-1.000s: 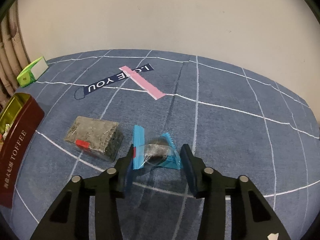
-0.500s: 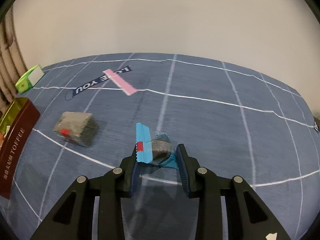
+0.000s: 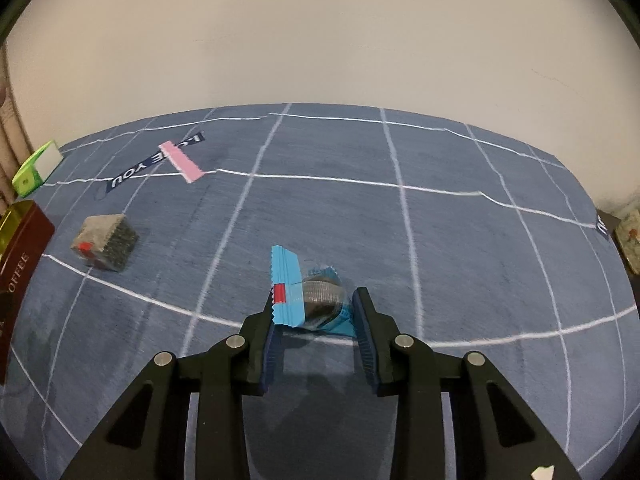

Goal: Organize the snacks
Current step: 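Grasp the grey rice-cracker bag with the left tool while the right tool holds the blue candy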

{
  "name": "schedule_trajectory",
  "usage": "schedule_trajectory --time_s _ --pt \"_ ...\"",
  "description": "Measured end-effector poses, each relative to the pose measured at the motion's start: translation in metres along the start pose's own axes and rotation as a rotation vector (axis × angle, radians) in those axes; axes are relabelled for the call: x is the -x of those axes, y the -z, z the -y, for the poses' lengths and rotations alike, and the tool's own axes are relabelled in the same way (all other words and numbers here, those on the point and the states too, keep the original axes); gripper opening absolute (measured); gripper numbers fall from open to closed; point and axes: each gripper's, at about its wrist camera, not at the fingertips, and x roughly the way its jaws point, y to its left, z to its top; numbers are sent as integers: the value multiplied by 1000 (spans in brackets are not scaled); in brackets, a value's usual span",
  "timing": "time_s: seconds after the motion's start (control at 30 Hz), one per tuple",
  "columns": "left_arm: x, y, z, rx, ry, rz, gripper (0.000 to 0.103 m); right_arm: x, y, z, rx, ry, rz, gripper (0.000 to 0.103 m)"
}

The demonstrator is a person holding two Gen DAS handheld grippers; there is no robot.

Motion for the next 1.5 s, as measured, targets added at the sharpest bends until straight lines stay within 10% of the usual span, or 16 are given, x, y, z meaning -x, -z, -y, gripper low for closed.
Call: schedule_trajectory --time_s 0.5,1.5 --pt "-23 -29 37 -7 68 3 79 0 4 8 -36 -8 -11 33" --pt "-81 -61 35 129 24 -33 79 0 5 10 -48 -21 -9 34"
